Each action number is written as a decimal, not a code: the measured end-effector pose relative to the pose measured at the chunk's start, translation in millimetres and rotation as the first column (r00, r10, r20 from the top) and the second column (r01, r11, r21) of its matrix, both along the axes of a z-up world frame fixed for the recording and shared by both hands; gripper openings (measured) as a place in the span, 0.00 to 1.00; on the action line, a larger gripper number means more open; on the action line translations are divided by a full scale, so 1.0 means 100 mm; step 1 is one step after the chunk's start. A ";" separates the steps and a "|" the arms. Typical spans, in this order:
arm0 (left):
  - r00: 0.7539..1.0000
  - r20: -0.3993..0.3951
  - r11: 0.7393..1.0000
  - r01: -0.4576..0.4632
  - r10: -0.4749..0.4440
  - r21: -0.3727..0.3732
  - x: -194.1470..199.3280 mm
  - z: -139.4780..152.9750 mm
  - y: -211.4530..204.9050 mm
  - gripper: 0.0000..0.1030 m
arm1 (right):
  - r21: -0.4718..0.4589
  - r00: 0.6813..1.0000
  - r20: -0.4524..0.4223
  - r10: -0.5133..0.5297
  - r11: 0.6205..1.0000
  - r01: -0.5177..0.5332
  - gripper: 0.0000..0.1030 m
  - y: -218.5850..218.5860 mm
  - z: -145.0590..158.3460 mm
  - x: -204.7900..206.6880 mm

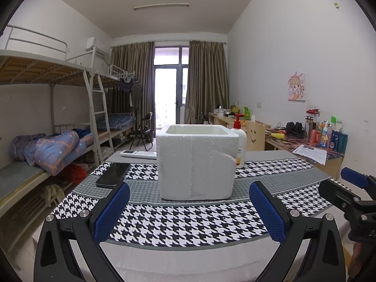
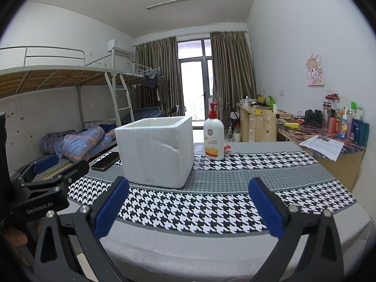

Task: Organize soft objects

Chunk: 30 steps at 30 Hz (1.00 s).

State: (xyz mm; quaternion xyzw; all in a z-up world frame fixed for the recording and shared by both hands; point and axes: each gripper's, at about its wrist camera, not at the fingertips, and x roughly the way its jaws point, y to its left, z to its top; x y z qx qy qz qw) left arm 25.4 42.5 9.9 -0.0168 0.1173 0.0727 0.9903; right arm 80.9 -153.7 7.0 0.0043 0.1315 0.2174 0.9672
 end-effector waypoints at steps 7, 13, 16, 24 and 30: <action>1.000 -0.001 1.000 -0.009 0.009 0.007 -0.10 0.01 -0.05 0.99 | -0.012 1.000 0.010 0.008 1.000 -0.008 1.00 0.00 0.03 -0.10; 1.000 0.016 1.000 -0.004 0.004 0.015 -0.14 0.05 -0.05 0.99 | -0.021 1.000 0.015 0.010 1.000 -0.009 1.00 -0.01 0.03 -0.10; 1.000 0.013 1.000 -0.008 0.008 0.015 -0.13 0.03 -0.04 0.99 | -0.022 1.000 0.014 0.010 1.000 -0.010 1.00 0.00 0.04 -0.08; 1.000 0.002 1.000 0.000 0.000 0.023 -0.12 0.01 -0.03 0.99 | -0.026 1.000 0.006 0.010 1.000 -0.010 1.00 0.03 0.03 -0.07; 1.000 0.014 0.999 -0.003 0.003 0.037 -0.15 0.02 -0.05 0.99 | -0.030 1.000 0.014 0.014 0.999 -0.013 1.00 0.04 0.05 -0.10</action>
